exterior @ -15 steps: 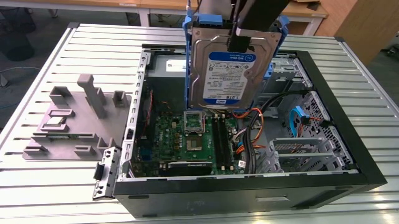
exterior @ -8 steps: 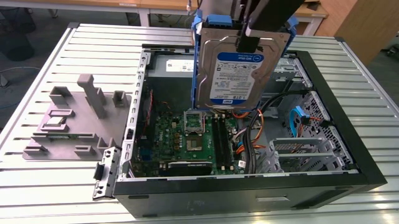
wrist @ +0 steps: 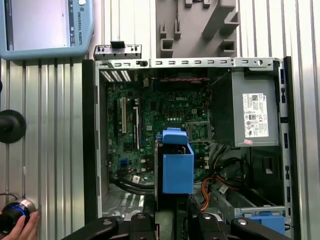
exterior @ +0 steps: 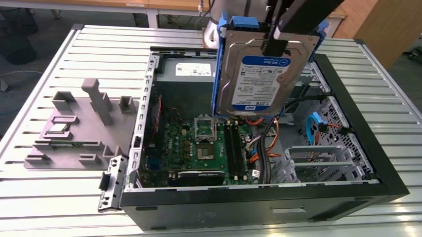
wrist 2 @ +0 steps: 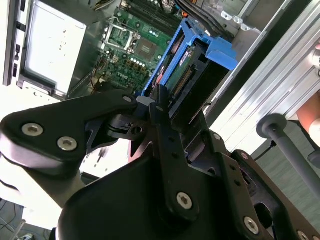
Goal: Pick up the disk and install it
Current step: 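Pick up the disk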
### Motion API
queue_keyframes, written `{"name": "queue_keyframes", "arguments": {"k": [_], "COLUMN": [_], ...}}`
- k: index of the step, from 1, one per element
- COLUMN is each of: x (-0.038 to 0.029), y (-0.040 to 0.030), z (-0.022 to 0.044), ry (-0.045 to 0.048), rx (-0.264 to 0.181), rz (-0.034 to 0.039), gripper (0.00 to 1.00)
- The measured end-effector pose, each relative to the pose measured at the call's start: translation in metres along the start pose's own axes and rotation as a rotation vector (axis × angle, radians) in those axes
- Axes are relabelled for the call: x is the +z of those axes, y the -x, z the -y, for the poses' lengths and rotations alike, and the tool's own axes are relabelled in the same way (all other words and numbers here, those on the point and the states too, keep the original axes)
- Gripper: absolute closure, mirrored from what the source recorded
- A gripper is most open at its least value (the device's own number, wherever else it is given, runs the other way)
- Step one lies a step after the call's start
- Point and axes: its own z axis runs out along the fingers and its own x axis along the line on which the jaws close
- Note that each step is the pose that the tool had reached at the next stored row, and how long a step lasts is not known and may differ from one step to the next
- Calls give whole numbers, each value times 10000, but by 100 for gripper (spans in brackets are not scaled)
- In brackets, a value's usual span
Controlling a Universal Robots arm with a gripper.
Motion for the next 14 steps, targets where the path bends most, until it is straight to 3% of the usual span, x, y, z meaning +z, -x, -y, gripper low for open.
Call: {"name": "queue_keyframes", "arguments": {"k": [6,14], "x": [2,8], "y": [4,-51], "z": [96,112], "ry": [0,0], "rx": [-1,0], "rz": [1,0], "gripper": [65,65]}}
